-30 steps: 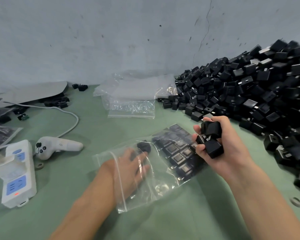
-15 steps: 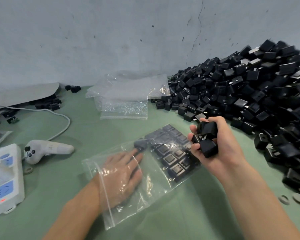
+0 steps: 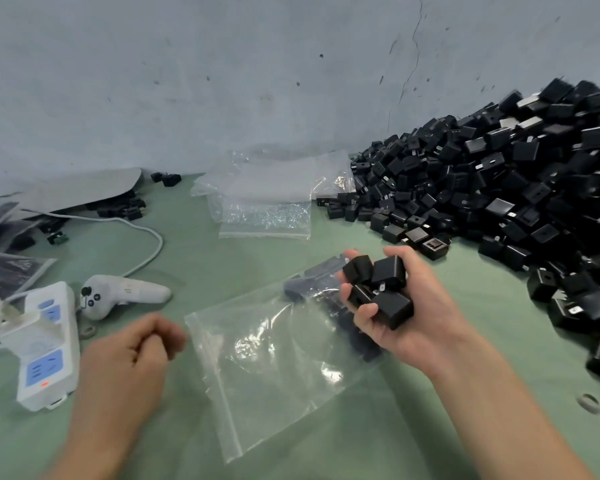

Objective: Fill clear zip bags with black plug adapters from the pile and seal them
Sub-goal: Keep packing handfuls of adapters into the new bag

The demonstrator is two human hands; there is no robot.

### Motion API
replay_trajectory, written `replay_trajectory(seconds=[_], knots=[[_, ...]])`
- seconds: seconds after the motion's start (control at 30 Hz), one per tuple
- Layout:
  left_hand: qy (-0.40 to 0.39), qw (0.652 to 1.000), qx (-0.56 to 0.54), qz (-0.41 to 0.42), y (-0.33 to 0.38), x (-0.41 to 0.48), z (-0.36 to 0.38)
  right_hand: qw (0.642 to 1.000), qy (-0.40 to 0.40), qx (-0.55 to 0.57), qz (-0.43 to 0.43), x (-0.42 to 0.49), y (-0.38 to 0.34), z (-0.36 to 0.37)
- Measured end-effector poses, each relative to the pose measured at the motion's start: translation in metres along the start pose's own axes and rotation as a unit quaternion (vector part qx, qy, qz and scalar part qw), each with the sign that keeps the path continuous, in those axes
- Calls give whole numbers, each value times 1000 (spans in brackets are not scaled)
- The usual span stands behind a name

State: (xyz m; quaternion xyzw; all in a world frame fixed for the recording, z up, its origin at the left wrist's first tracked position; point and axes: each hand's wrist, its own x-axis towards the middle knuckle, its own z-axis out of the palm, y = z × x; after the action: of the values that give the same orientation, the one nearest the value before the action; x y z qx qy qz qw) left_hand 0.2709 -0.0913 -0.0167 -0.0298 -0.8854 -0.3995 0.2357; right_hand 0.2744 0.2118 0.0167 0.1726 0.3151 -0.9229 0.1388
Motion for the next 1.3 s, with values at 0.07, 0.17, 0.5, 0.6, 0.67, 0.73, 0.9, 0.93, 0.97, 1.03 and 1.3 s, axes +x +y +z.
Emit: replay_trajectory(seconds=[0.07, 0.17, 0.5, 0.6, 0.67, 0.73, 0.9, 0.93, 0.97, 1.03, 1.3], knots=[[84, 993, -73, -26, 10, 3, -2, 999, -24, -16, 17, 2, 7, 6], [5, 993, -116, 39, 42, 0, 12, 994, -66, -82, 35, 4, 19, 15], [-173, 971, -74, 149, 51, -9, 33, 962, -120, -227, 90, 7, 55, 34], [-128, 980, -113, 99, 49, -8, 24, 966, -142, -180, 115, 8, 63, 40], [-103, 979, -172, 40, 47, -2, 13, 968, -153, -152, 128, 9, 71, 44], [-80, 972, -219, -7, 39, 6, -2, 974, -144, -114, 134, 11, 73, 45], [-119, 982, -115, -95, -6, 2, -30, 994, -86, -16, 72, 13, 51, 38], [-140, 978, -106, -111, -11, -2, -30, 995, -79, -6, 60, 13, 46, 37], [-159, 975, -102, -112, -13, -6, -28, 996, -73, 2, 53, 13, 41, 35], [-195, 974, -74, -83, -10, -13, -18, 997, -60, 14, 39, 13, 35, 32], [-167, 979, 31, 111, -14, -27, -19, 998, -43, 22, 28, 16, 33, 26]])
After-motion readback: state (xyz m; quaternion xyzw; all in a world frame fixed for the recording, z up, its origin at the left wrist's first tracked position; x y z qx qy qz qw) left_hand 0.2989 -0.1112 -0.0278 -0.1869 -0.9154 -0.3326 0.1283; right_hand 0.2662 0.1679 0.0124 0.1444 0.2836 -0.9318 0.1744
